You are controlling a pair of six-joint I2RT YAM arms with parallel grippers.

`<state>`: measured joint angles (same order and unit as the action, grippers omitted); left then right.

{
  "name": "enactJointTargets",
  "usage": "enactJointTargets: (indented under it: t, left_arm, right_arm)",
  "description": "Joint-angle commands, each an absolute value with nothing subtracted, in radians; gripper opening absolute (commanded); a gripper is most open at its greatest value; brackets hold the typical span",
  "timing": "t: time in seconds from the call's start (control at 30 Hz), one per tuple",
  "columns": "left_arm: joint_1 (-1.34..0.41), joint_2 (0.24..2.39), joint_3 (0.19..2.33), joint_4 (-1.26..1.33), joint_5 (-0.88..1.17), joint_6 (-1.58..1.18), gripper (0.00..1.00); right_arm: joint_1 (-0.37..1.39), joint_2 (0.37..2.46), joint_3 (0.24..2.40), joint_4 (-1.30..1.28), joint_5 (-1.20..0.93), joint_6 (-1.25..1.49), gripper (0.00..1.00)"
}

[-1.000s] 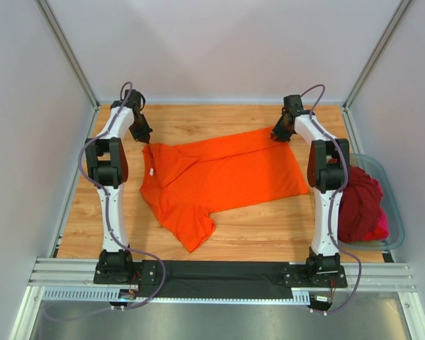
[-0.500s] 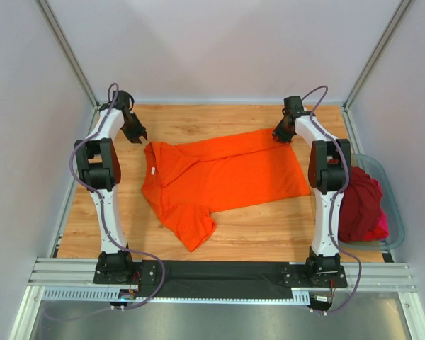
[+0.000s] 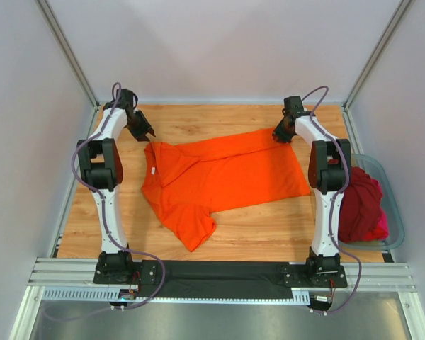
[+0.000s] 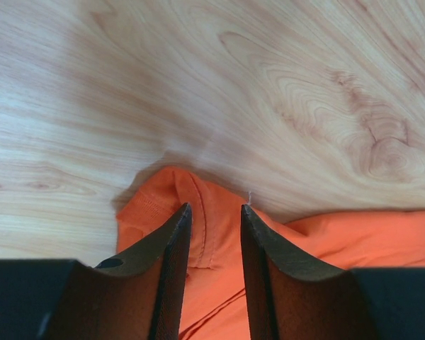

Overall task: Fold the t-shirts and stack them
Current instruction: Fold the tshirt

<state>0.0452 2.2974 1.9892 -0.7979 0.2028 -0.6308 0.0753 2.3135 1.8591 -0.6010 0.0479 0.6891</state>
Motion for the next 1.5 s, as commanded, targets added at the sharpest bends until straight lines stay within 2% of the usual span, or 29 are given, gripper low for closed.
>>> enactJointTargets:
  t: [0.0, 0.4, 1.23, 1.47]
  left_arm:
    - [0.037, 2.313, 2.006, -0.759, 0.232, -0.670, 0.41]
    - [0.032, 2.353, 2.040, -0.801, 0.199, -0.693, 0.36]
    - [0.012, 2.339, 2.071, -0.884, 0.101, -0.704, 0.40]
    - [0.009, 2.359, 2.072, -0.882, 0.109, -0.721, 0.35]
  right_arm:
    - [0.075, 2.335, 1.845, -0.637, 0.109, 0.692, 0.24]
    - [0.072, 2.344, 1.848, -0.634, 0.118, 0.687, 0.23]
    - [0.069, 2.368, 1.888, -0.647, 0.112, 0.680, 0.23]
    - [0.069, 2.385, 1.930, -0.664, 0.109, 0.687, 0.23]
